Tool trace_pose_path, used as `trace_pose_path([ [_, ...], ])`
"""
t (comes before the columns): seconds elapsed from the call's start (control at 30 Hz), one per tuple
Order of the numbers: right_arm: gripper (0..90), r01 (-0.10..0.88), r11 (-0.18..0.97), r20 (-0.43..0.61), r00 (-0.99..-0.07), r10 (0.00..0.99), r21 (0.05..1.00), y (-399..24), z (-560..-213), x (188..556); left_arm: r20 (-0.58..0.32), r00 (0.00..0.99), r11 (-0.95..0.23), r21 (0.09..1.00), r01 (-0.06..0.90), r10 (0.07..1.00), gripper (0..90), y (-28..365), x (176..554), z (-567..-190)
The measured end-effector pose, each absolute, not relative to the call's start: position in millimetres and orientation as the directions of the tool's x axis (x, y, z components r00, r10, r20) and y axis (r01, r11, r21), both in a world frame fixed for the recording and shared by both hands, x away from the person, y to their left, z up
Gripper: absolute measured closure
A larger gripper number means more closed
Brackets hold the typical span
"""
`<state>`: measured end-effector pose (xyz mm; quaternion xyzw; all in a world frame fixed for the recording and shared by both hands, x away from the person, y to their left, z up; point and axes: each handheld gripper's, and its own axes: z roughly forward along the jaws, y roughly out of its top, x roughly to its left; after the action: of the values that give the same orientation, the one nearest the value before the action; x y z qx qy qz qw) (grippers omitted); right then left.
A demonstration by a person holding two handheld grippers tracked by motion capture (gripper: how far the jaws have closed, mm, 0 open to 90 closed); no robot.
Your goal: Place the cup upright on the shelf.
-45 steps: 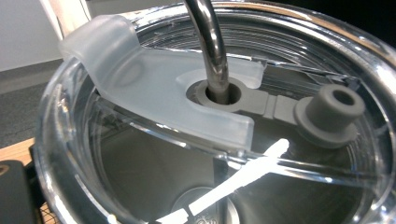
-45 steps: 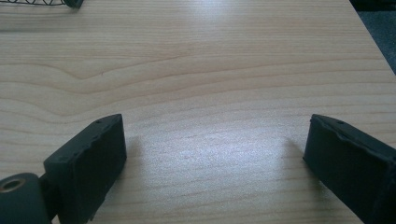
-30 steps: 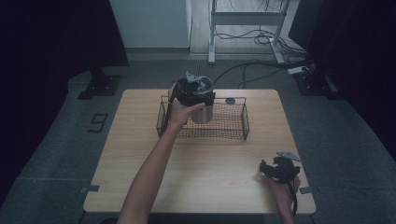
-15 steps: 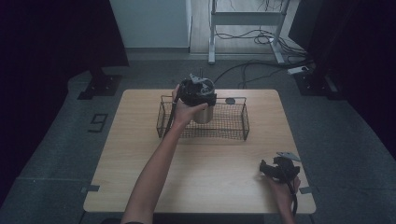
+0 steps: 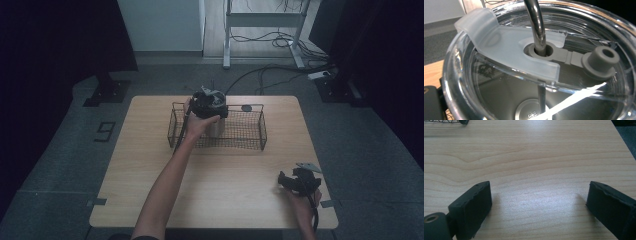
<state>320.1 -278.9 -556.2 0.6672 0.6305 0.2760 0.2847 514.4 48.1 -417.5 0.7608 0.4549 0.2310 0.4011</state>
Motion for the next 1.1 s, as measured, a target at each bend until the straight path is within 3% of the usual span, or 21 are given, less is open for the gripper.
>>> trace_pose_path([
  [1.1,6.9,0.683,-0.041,0.008,0.052,0.999,0.729,-279,-556,320,-0.012,0.485,-0.283,0.8,0.529,0.874,3.9,54,513,-454],
])
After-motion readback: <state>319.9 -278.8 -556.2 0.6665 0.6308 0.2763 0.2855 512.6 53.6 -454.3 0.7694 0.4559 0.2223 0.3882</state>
